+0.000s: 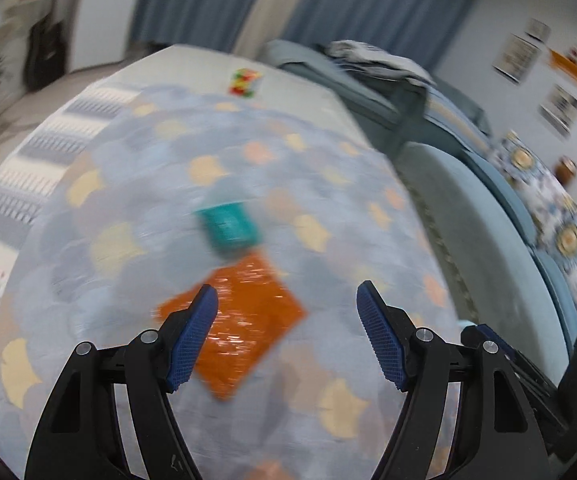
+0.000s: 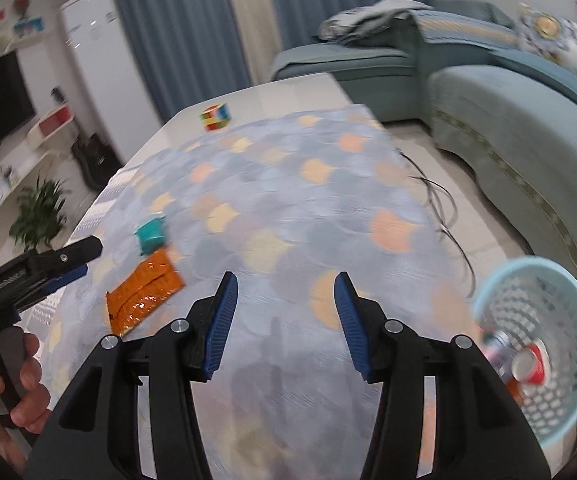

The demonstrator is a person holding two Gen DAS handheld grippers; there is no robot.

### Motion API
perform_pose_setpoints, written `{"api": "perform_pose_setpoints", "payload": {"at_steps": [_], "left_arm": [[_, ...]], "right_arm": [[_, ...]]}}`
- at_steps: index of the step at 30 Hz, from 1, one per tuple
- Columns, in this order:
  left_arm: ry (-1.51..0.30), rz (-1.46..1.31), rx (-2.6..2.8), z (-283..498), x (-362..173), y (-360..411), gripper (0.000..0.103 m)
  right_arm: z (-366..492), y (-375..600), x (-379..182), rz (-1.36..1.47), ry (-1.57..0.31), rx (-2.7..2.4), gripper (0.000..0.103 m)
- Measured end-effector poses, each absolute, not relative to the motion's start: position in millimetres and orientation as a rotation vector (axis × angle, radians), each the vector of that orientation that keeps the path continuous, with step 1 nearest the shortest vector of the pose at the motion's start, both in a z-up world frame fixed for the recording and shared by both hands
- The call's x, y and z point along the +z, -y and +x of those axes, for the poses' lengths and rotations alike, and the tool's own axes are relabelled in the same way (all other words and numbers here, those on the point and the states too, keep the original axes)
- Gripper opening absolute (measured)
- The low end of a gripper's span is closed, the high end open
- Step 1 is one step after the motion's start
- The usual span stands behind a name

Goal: Collect trash
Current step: 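Grasp the orange snack bag with the left tool while the right tool grasps the teal packet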

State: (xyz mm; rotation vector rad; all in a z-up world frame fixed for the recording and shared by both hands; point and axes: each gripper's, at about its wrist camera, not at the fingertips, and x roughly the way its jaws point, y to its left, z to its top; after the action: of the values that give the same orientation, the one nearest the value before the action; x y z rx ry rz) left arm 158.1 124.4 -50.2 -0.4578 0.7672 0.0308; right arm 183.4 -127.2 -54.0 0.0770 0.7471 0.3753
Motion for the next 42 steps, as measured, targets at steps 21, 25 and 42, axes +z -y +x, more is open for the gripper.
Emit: {"api": "perform_pose_setpoints", "payload": {"at_steps": [21, 25, 42], "left_arm": [[-0.946, -0.175, 0.116, 181, -109, -103, 0.08], [-0.957, -0.083, 0.155, 182, -112, -94, 0.078], [-0.905, -0.219, 0.152, 170, -100, -128, 0.02]], "right_arm": [[199, 85, -94, 0.019, -0.763, 0.364, 0.067], [195, 81, -93, -0.009, -0.749, 0.376, 0.067], [195, 76, -94, -0.038, -0.749, 0.374, 0.067]]}}
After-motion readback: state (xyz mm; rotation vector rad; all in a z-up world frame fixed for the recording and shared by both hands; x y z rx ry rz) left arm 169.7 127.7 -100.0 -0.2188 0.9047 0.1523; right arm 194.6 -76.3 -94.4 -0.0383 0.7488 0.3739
